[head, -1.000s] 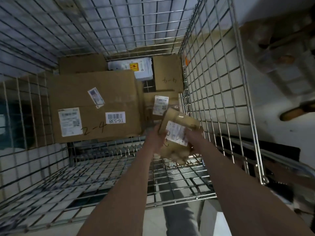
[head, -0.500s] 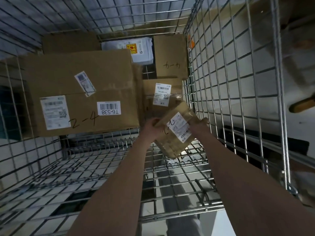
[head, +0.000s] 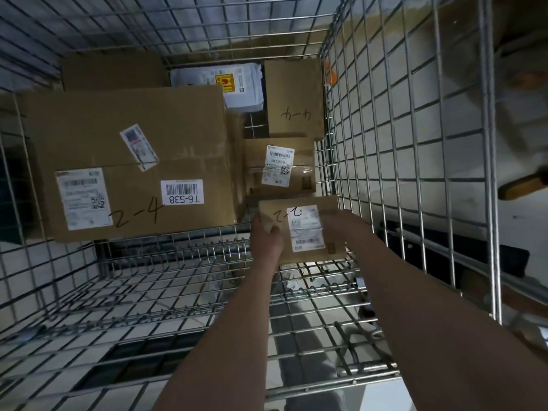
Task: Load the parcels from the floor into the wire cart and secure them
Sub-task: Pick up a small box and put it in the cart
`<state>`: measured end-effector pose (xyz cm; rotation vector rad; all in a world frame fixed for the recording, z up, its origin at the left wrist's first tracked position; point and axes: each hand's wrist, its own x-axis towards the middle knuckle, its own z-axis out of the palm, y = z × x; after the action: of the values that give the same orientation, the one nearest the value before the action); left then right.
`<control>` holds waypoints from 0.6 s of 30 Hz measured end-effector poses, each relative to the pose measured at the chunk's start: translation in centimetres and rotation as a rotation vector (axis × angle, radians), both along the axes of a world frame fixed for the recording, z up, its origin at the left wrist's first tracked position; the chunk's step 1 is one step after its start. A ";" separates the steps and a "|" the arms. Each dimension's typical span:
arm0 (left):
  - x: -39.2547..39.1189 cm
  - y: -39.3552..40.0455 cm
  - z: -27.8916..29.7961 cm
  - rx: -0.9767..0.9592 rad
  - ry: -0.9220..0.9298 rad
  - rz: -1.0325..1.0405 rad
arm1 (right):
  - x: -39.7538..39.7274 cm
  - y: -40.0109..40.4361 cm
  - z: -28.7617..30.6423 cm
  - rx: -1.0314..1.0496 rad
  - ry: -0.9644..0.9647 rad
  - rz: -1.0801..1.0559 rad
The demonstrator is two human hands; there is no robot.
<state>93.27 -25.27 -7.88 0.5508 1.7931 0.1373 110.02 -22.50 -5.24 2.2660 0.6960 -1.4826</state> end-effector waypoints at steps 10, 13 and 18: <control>-1.6 -0.1 -5.9 -0.050 0.011 -0.085 | -2.7 -0.6 -6.6 0.081 0.181 -0.181; -1.5 -0.6 -7.6 -0.023 -0.008 -0.012 | -3.2 0.0 -7.1 0.108 0.109 -0.154; -0.9 -0.5 -8.9 -0.026 0.054 -0.005 | -3.2 -1.1 -10.8 0.067 0.237 -0.424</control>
<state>92.34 -25.76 -16.74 0.5455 1.8428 0.0964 106.85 -23.56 -16.03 2.4171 0.3380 -1.9717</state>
